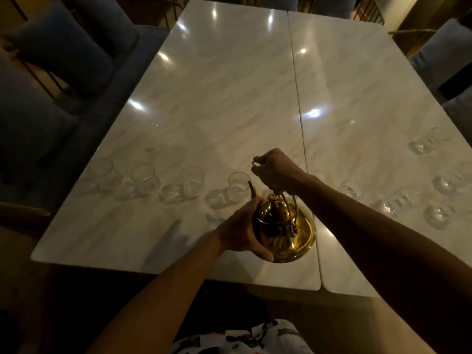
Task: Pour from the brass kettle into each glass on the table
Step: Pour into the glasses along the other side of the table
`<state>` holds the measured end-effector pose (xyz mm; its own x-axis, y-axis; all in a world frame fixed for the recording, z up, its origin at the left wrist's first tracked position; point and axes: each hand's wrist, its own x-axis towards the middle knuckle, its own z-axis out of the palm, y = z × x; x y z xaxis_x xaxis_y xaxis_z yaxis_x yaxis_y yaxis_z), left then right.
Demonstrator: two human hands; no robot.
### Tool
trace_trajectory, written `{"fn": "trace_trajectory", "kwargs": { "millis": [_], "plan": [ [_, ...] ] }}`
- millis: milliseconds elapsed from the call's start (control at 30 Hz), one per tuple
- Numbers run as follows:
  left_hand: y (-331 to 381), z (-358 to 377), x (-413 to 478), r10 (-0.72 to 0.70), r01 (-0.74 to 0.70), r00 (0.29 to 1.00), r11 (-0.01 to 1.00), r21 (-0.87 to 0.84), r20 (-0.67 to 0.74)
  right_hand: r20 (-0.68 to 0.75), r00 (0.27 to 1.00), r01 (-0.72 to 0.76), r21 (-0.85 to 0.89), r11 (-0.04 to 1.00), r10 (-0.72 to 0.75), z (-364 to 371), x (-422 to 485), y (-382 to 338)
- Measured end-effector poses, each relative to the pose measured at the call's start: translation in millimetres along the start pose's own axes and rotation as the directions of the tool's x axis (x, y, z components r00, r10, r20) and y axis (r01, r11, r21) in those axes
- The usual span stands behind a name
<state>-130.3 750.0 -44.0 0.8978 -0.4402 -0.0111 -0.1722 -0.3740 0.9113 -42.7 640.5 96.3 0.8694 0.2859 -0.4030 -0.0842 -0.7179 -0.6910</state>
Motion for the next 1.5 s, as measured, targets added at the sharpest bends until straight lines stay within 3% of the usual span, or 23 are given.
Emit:
{"fn": "trace_trajectory", "kwargs": {
  "millis": [600,1500],
  "plan": [
    [-24,-33,6,-0.029,0.066,0.980,0.981,-0.182,0.199,0.008,0.975,-0.223,0.015,0.975,0.223,19,47,-19],
    [-30,-54,2,-0.034,0.100,0.968,0.961,-0.259,0.247,-0.014,0.947,-0.320,-0.015,0.947,0.320,28,70,-29]
  ]
}}
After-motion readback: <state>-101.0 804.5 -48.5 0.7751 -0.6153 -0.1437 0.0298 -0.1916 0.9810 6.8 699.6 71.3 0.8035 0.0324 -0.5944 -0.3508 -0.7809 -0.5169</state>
